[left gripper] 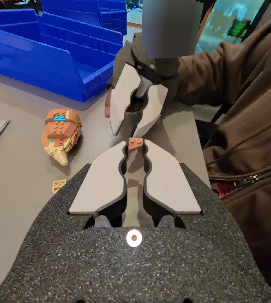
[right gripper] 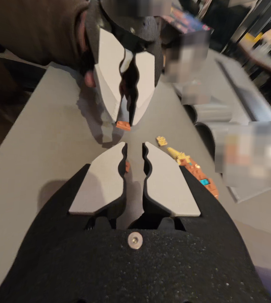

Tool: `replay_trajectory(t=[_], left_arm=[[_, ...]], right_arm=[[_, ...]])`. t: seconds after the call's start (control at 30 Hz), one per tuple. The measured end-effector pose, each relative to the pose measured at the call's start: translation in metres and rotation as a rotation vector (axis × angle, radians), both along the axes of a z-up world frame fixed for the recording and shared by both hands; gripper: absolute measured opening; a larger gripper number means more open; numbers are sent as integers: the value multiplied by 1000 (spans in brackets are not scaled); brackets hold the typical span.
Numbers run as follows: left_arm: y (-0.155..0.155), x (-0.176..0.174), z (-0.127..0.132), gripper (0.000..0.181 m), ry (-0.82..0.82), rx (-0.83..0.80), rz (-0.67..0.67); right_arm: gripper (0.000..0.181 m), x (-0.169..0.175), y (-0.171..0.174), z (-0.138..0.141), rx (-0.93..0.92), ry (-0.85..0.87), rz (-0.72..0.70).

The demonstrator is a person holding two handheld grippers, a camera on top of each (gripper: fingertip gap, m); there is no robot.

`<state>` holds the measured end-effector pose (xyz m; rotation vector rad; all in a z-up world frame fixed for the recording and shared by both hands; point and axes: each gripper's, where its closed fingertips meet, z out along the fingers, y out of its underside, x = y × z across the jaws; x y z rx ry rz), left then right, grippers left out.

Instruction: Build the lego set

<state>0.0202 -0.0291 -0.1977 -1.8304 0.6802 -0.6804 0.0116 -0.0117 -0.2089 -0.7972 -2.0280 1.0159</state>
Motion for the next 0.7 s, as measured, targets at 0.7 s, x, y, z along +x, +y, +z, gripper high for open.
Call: replay_trajectory(t=[0.7], left_arm=[[40, -24, 1, 16, -38, -114, -69]], right_arm=[[13, -29, 29, 16, 418, 426, 13]])
